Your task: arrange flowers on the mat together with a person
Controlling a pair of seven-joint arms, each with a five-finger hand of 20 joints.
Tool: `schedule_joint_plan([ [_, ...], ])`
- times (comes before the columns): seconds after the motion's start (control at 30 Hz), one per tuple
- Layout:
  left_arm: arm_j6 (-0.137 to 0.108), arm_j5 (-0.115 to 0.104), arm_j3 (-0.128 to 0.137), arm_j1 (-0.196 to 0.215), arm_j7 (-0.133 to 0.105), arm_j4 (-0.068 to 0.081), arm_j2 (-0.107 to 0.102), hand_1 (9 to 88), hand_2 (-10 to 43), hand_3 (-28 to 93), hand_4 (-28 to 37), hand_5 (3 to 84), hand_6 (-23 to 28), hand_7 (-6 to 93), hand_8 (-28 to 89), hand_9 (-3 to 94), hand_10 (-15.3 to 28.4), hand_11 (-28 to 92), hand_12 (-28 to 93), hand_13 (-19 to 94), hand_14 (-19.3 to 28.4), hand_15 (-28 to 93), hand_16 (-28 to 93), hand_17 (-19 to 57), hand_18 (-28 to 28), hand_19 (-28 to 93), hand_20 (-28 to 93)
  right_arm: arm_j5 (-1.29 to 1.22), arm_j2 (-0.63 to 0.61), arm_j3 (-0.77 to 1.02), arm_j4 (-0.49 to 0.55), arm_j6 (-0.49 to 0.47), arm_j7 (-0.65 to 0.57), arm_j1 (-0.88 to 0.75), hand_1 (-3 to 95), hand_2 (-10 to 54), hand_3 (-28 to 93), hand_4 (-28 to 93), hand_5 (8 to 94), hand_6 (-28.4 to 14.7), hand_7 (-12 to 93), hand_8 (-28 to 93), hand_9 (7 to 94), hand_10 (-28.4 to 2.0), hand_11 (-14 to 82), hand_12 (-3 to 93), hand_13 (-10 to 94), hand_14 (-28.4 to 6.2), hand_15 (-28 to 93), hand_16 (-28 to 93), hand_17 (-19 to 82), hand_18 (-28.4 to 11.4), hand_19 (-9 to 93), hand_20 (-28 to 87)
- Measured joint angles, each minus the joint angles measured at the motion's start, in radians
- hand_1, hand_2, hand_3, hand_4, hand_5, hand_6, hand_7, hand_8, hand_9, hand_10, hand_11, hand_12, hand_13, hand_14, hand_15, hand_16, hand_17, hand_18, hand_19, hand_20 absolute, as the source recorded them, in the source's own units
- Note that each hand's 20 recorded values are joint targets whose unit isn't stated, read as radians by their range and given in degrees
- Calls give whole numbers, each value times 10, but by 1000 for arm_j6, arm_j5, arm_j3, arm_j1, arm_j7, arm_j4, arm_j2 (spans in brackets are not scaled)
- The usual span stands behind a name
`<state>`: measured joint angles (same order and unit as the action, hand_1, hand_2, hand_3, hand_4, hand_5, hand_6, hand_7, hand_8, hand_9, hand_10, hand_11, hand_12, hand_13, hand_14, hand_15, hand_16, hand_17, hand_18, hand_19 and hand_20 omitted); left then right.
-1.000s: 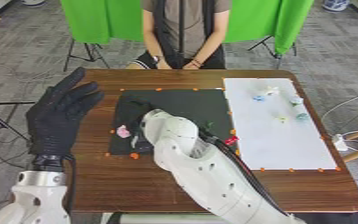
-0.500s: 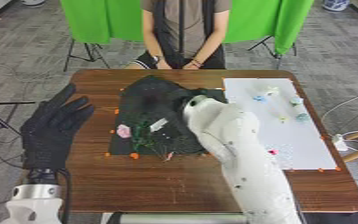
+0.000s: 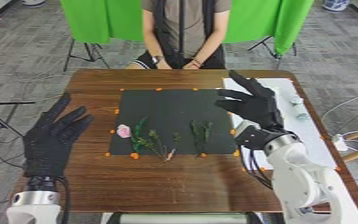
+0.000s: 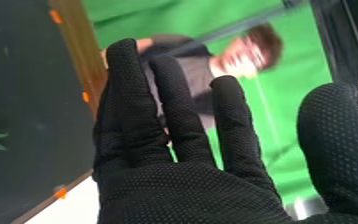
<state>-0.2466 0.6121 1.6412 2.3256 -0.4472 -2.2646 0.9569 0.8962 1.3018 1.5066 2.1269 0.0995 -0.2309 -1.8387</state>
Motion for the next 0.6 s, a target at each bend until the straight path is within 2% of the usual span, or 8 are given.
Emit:
schedule_joint_plan([
  [0.07,2,79,11,2,46,-1,18,194,86,761,-283,322,58,91,-91,373,207,215,105,282,284,501,-101,-59,260,658,-106,-68,1,13,24,25,37,-43,136,110,793,-283,389,8,97,-117,486,-189,132,108,406,-225,393,60,45,-195,526,124],
  [0.1,0,111,12,4,59,-2,23,194,85,761,-283,321,57,90,-91,372,207,214,106,283,284,500,-101,-59,260,657,-103,-90,3,20,37,37,46,-63,131,112,792,-283,392,9,97,-116,481,-188,121,110,397,-228,366,77,42,-194,513,135],
  [0.13,-2,126,12,7,61,-3,26,194,85,761,-283,320,56,90,-91,372,208,214,105,282,284,500,-100,-59,260,656,-99,-97,5,26,48,44,49,-81,128,114,790,-283,402,9,99,-117,479,-186,114,109,390,-228,348,82,39,-194,504,138],
  [0.2,-10,117,7,14,54,-5,28,193,84,762,-283,320,56,91,-91,372,207,214,106,282,284,500,-99,-59,260,653,-92,-83,8,38,62,51,49,-113,120,118,789,-283,422,3,102,-122,475,-182,103,107,381,-230,320,86,33,-194,489,139],
  [0.3,-19,67,-1,22,36,-5,28,193,84,763,-283,322,56,92,-91,371,207,213,106,282,284,500,-99,-59,259,651,-85,20,11,44,67,56,48,-152,117,120,790,-283,426,3,101,-123,474,-179,96,107,379,-231,307,94,29,-193,477,140],
  [0.37,-23,50,-2,24,31,-5,28,193,84,762,-283,327,58,90,-91,371,207,214,107,282,284,500,-98,-59,259,647,-80,90,13,45,67,59,48,-177,116,123,789,-283,430,3,102,-123,480,-178,97,107,382,-232,306,98,28,-193,474,142],
  [0.6,-24,53,-6,26,33,-5,28,192,84,764,-283,349,74,90,-87,376,210,221,109,282,284,503,-98,-59,256,641,-68,80,17,45,64,59,53,-207,114,133,787,-283,441,4,109,-124,500,-181,105,110,404,-231,330,110,31,-193,478,151],
])
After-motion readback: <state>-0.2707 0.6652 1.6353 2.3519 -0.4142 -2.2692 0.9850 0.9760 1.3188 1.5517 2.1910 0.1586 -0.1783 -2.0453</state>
